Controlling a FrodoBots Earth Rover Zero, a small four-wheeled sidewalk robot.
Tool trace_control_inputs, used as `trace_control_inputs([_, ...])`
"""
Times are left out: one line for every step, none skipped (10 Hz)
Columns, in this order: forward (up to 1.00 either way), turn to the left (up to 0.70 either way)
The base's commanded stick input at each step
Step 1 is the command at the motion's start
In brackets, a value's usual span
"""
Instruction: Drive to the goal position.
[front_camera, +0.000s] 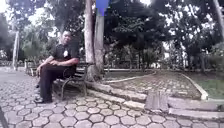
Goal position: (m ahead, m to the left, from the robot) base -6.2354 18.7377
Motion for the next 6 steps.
trace_control_inputs([0.00,-0.45])
trace_control_inputs([0.00,-0.45])
trace_control_inputs([0.00,-0.45])
trace_control_inputs([0.00,-0.45])
trace_control_inputs([0.00,-0.45])
trace_control_inputs([0.00,-0.45])
